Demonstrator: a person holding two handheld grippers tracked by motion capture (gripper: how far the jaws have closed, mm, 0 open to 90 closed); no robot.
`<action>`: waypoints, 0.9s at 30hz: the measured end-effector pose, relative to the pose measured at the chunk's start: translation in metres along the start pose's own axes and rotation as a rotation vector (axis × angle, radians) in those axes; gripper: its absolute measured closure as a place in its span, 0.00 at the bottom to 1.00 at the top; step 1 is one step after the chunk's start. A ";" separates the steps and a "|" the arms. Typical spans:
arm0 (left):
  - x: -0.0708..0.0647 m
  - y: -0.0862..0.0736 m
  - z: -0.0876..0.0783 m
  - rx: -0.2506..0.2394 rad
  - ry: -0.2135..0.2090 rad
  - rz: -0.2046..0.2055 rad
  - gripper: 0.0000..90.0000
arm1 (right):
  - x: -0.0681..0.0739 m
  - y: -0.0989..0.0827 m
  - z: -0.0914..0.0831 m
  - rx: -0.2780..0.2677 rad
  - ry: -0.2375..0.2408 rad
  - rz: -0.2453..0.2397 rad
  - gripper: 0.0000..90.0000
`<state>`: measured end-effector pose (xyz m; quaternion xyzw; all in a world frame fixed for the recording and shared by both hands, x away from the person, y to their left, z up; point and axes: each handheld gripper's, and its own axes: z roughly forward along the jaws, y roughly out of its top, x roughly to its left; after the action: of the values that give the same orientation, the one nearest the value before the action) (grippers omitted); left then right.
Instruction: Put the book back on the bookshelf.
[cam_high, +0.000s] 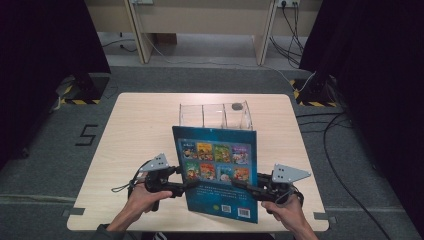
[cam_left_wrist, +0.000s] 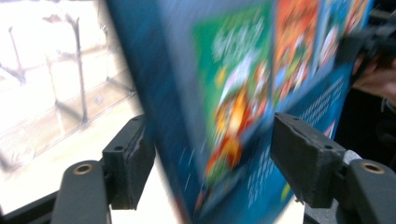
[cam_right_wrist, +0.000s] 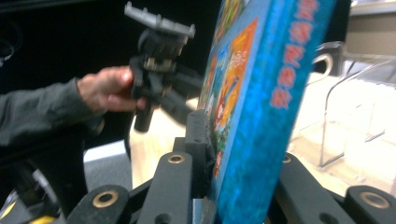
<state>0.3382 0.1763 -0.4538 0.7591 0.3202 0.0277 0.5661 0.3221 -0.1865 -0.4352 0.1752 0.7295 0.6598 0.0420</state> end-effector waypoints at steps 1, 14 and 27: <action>0.002 -0.003 -0.002 -0.002 -0.002 -0.018 0.30 | 0.000 0.001 -0.002 -0.013 -0.006 0.002 0.89; 0.015 -0.049 -0.011 0.311 0.114 0.018 0.30 | 0.000 0.016 -0.016 -0.079 -0.113 -0.040 0.92; 0.022 -0.070 -0.008 0.366 0.310 0.175 0.22 | -0.006 0.028 -0.034 -0.111 -0.240 -0.048 0.92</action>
<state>0.3207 0.2048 -0.5192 0.8606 0.3357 0.1343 0.3587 0.3231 -0.2184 -0.4044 0.2326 0.6855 0.6724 0.1547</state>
